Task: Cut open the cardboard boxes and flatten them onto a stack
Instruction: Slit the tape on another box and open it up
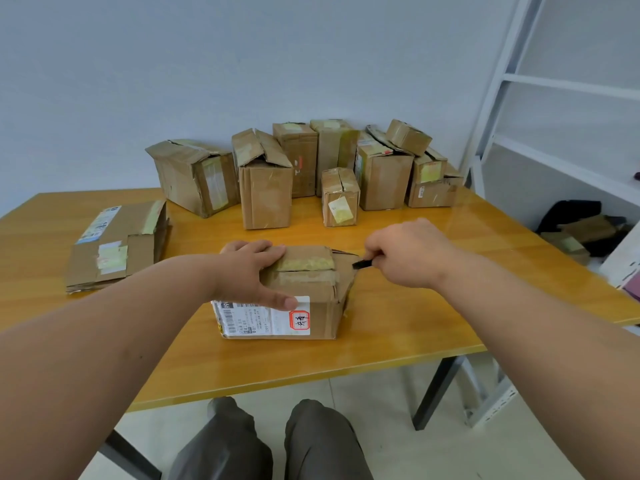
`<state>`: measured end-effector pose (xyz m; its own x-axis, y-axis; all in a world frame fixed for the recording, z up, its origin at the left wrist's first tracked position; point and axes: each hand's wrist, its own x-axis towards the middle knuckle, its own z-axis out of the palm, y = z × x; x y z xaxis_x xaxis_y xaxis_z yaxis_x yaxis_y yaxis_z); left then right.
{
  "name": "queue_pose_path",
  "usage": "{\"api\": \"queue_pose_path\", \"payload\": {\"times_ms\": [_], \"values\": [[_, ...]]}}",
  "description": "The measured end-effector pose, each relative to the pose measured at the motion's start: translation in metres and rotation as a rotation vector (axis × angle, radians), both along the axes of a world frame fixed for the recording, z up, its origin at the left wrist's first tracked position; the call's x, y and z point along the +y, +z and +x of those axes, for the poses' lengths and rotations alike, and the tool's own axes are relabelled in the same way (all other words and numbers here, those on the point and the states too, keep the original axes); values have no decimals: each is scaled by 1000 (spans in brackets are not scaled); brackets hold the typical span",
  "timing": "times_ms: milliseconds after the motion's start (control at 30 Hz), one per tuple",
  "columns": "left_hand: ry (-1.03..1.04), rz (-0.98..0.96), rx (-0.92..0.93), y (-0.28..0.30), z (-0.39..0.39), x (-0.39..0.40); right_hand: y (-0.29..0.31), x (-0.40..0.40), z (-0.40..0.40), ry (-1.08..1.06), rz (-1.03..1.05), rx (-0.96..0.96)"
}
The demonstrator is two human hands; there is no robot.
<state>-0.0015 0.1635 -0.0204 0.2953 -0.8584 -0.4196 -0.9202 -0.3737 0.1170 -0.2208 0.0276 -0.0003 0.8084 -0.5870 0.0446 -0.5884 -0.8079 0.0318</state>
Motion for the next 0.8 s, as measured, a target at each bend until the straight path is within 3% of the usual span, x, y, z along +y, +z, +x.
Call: {"api": "queue_pose_path", "payload": {"times_ms": [133,267,500,667,800], "values": [[8,-40,35,-2,-1,0,-4,-2,-9,-284,524,-388],[18,-107,66,-8,2,2,-25,15,11,-433,789,-450],[38,-236,129,-8,0,10,-25,34,44,-407,859,-559],[384,-409,647,0,13,15,-22,41,49,-396,876,-583],[480,-440,722,-8,32,20,-27,40,48,-381,893,-559]]}}
